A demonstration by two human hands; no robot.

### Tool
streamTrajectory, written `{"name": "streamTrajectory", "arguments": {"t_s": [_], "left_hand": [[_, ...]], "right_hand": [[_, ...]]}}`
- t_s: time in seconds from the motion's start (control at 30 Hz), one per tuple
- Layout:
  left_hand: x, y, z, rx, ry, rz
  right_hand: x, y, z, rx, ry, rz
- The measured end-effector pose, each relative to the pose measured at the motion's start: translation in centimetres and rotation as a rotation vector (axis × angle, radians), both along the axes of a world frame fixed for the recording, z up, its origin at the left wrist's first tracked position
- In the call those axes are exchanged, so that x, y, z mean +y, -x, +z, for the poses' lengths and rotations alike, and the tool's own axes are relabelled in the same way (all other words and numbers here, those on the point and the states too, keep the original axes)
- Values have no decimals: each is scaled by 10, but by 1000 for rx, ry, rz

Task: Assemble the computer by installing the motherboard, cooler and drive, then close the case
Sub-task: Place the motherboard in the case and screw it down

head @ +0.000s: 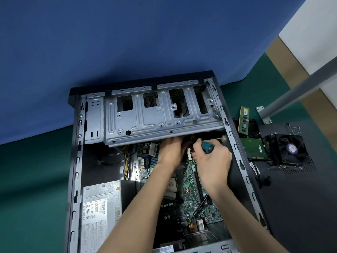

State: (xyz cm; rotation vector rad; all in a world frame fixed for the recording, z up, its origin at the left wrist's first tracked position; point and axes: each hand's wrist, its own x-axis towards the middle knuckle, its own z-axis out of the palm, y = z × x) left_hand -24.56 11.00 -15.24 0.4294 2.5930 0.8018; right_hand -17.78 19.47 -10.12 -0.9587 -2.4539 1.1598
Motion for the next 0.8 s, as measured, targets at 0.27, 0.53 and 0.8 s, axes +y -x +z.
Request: {"name": "streamTrajectory", "arguments": {"t_s": [0.27,0.53,0.8], "left_hand": [[2,-8,4,117,177,-107],[12,-8,13,83,75,-103],[10,-14,6,155,271,-183]], "right_hand": [[1,8,2,-62,-7,-33],[3,17,23,-173,120,-35],[6,5,35,-153,-243,209]]}}
